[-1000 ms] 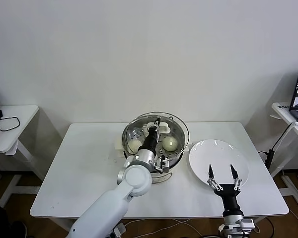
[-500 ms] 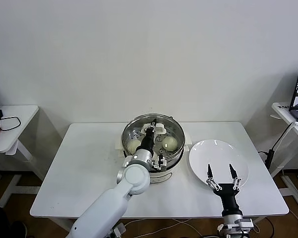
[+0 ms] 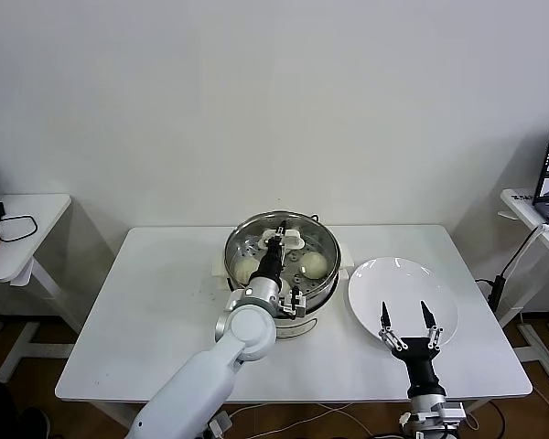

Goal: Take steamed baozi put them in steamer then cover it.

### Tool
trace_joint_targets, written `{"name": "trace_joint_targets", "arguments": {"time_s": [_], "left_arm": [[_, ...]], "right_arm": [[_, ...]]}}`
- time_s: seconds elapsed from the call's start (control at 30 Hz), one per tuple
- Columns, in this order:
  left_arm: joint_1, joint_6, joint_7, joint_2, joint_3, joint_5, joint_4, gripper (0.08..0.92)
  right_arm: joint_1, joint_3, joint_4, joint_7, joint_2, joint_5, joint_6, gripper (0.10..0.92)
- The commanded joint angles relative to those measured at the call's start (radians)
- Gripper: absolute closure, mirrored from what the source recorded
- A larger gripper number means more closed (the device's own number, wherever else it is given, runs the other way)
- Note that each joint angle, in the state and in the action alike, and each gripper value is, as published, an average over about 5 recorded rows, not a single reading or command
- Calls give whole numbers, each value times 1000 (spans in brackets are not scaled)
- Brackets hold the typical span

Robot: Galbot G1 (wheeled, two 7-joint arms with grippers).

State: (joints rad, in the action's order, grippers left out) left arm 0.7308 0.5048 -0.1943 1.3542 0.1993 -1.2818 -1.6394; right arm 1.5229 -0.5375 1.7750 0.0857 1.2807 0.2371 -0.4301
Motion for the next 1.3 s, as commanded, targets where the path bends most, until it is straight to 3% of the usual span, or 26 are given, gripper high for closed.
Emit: {"name": "trace_joint_targets", "arguments": {"time_s": [0.03, 0.63, 1.1, 1.3], "left_arm": [[7, 1, 3, -1, -2, -5, -2, 810], [49, -21, 1, -7, -12, -34, -51, 789], [287, 7, -12, -132, -55, 51, -420, 397], [415, -6, -12, -185, -137, 132, -589, 231]], "right_arm": [[-2, 1, -2, 0, -1, -2, 1, 203], [-9, 2, -11, -1, -3, -4, 0, 203], [-23, 3, -20, -1, -14, -1, -3, 203], [-23, 3, -2, 1, -15, -1, 1, 203]]}}
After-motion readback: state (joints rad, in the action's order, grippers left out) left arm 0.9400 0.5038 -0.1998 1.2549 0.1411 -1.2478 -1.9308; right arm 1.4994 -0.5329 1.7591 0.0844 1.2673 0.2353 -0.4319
